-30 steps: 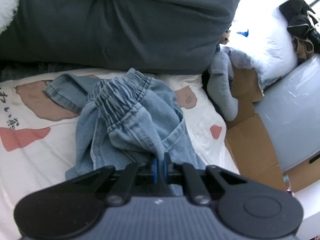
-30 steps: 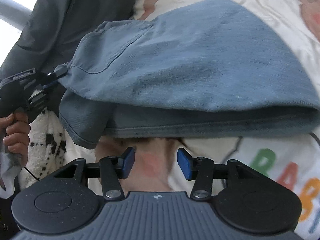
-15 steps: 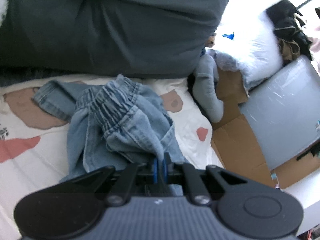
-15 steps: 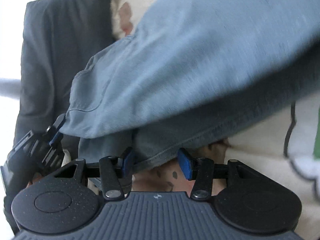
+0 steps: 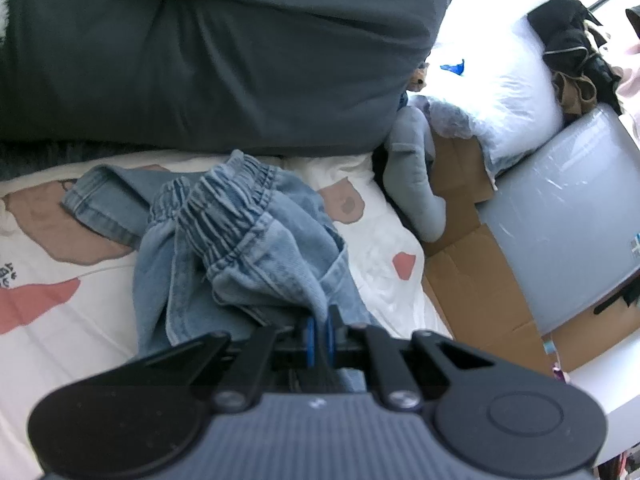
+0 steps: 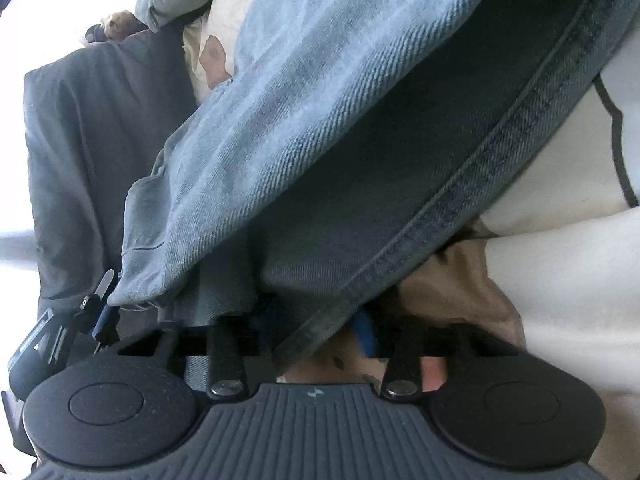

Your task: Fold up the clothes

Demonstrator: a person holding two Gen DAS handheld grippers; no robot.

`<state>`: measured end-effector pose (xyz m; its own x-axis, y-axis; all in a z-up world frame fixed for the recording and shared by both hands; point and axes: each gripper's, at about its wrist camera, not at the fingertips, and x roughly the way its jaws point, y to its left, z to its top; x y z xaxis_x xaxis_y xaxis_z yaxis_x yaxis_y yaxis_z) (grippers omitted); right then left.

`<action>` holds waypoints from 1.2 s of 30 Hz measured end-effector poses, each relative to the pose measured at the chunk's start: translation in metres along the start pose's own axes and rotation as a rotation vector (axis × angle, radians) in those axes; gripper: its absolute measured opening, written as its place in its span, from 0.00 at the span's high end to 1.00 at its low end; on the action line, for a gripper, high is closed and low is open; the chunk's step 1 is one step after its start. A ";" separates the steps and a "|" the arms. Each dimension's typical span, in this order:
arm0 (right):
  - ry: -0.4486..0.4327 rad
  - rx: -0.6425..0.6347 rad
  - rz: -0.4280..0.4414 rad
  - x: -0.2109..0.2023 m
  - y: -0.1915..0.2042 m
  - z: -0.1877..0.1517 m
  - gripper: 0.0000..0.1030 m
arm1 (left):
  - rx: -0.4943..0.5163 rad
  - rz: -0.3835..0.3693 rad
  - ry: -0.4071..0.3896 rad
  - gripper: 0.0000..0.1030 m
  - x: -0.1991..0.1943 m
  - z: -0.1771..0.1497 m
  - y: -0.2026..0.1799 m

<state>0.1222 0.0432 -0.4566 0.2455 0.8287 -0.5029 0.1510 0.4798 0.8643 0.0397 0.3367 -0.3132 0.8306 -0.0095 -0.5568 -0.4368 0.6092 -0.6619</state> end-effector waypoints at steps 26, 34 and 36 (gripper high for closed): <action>0.259 -0.520 -0.325 -0.137 0.059 0.102 1.00 | -0.058 -0.013 -0.090 0.96 0.003 0.006 -0.010; 0.231 -0.577 -0.490 -0.223 0.050 0.151 1.00 | -0.055 -0.052 -0.117 0.97 0.001 0.034 -0.026; 0.215 -0.598 -0.540 -0.240 0.046 0.160 1.00 | -0.040 -0.056 -0.118 0.97 0.005 0.043 -0.035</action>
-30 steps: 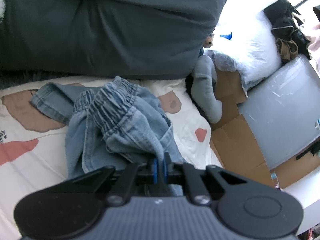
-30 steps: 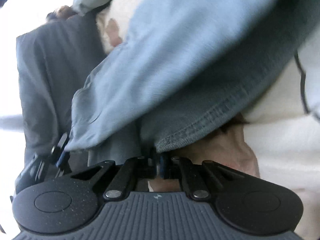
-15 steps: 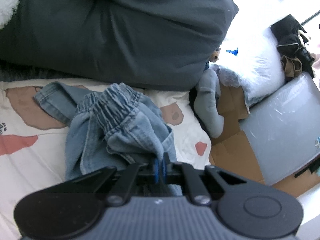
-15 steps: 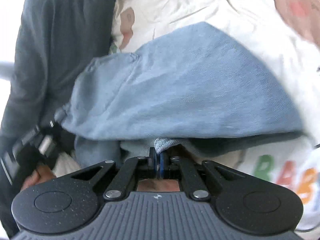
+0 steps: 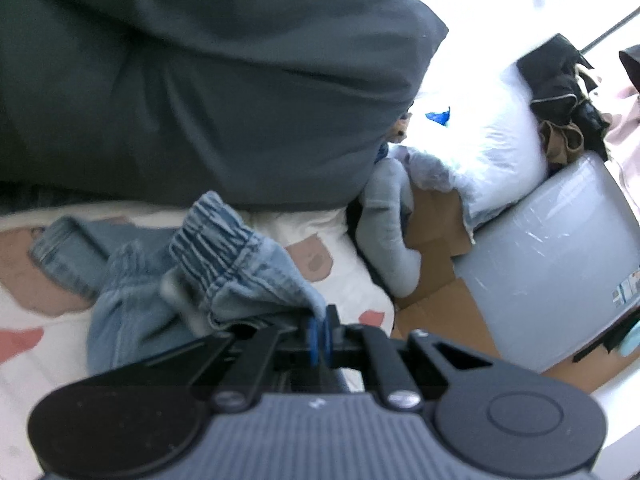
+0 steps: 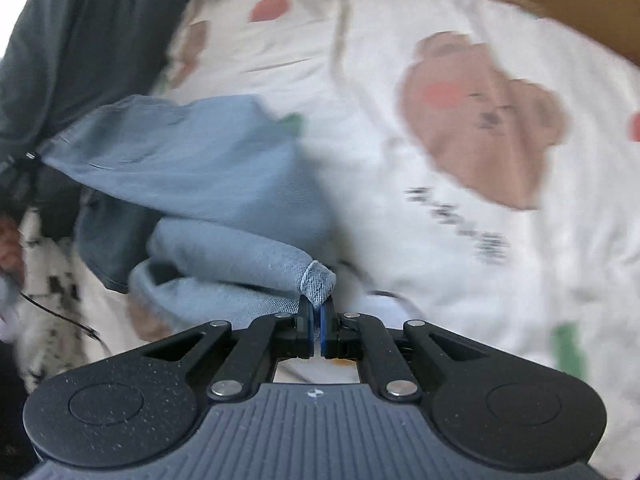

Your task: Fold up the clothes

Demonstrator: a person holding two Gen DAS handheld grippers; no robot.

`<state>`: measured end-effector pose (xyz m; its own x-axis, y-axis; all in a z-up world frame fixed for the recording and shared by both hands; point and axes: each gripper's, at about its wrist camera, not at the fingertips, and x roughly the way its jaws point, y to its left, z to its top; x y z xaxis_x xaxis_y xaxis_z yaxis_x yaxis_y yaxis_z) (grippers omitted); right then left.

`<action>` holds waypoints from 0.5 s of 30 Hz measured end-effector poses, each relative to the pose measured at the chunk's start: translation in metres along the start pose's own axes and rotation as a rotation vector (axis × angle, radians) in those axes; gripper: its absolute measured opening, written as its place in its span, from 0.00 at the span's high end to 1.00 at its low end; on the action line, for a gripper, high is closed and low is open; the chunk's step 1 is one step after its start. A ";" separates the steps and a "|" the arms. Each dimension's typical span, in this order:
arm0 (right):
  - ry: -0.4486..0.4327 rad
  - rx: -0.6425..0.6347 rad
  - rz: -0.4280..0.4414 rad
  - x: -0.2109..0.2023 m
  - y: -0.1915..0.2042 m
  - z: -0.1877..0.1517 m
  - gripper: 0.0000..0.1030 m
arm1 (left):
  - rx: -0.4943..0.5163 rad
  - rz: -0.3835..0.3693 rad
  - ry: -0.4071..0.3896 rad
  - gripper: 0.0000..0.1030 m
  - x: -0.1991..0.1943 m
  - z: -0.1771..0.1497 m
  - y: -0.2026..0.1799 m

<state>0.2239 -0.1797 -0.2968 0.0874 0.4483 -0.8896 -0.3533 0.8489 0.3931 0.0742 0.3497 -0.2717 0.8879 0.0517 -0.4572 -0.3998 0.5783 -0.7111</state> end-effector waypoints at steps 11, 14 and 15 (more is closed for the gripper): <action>-0.111 -0.033 -0.309 -0.041 -0.063 0.020 1.00 | 0.095 0.029 -0.003 0.97 0.041 0.062 -0.053; -0.135 -0.037 -0.349 -0.048 -0.076 0.028 1.00 | 0.105 0.050 0.002 0.97 0.057 0.075 -0.060; -0.137 -0.051 -0.365 -0.048 -0.079 0.033 1.00 | 0.103 0.053 0.005 0.97 0.063 0.080 -0.062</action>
<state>0.2781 -0.2592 -0.2772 0.3387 0.1554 -0.9280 -0.3214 0.9461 0.0411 0.1725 0.3821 -0.2141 0.8646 0.0808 -0.4959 -0.4208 0.6557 -0.6269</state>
